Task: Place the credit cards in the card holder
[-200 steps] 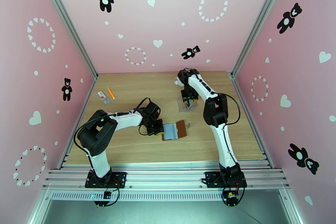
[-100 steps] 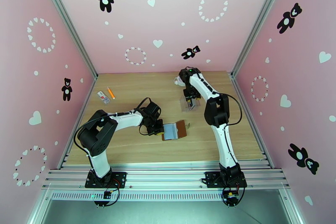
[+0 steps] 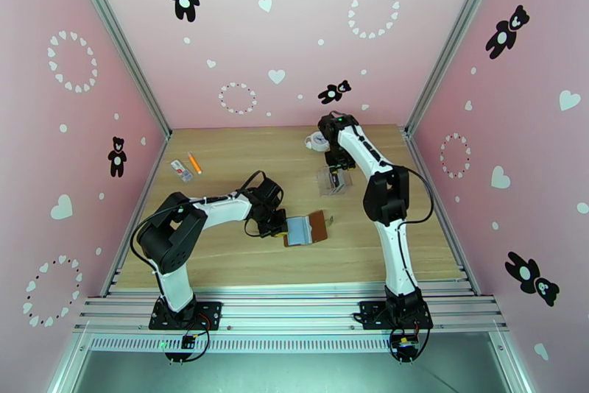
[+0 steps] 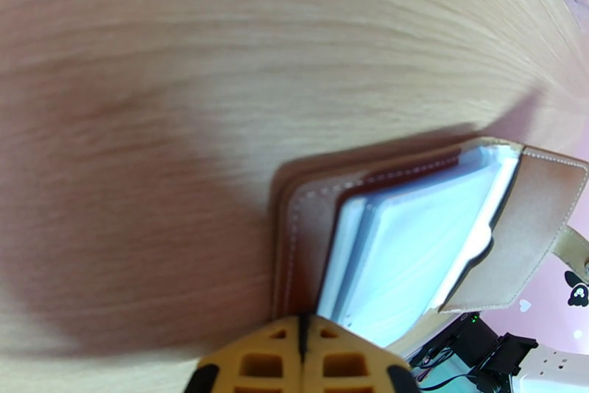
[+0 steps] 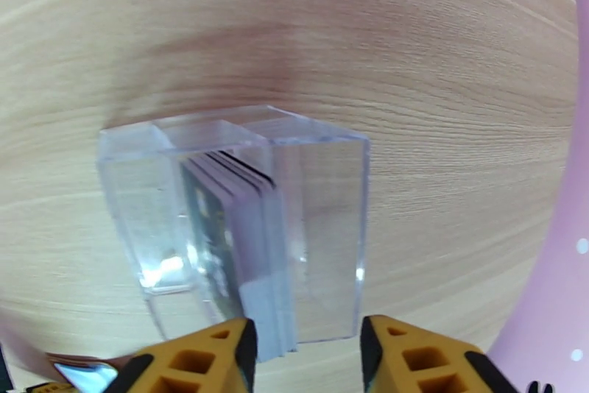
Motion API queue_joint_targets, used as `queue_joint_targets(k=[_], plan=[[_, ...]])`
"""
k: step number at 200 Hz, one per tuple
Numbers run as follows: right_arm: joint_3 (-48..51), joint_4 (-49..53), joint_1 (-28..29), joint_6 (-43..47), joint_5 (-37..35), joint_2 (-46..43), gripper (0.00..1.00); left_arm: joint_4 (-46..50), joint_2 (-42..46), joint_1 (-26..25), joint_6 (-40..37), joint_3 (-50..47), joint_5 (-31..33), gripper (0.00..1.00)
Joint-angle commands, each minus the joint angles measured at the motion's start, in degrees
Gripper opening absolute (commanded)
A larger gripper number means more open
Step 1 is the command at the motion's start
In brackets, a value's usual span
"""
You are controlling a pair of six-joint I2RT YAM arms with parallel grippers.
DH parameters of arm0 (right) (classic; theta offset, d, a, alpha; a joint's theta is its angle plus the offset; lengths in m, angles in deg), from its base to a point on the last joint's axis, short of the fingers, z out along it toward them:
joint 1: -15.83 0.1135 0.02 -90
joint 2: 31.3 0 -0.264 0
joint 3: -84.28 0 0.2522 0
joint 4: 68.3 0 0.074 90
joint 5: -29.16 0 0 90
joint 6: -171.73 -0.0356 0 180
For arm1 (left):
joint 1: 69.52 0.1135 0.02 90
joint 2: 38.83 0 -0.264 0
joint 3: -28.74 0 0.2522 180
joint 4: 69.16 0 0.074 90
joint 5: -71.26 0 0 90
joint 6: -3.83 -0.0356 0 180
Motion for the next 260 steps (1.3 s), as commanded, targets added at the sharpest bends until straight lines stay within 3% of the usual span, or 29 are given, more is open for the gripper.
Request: queue_joint_targets(k=[1, 37, 126, 218, 260], plan=[[1.9, -2.6, -0.5, 0.4, 6.0, -2.6, 0.53, 3.3, -4.2, -1.7, -0.2, -1.4, 3.3, 0.0], [5.8, -4.7, -2.6, -0.5, 8.0, -2.2, 0.6, 3.6, -4.1, -1.7, -0.5, -1.3, 3.4, 0.0], [8.3, -5.9, -4.6, -1.7, 10.9, -0.6, 0.59, 4.0, -4.5, -1.8, -1.1, -1.3, 3.5, 0.0], [7.7, -4.0, -4.7, -0.7, 2.7, -2.4, 0.55, 4.4, -5.0, -1.7, -1.6, -0.7, 3.3, 0.0], [7.6, -4.6, -4.7, -0.3, 1.2, -5.3, 0.45, 4.7, -5.1, -1.7, -2.0, -0.4, 3.3, 0.0]])
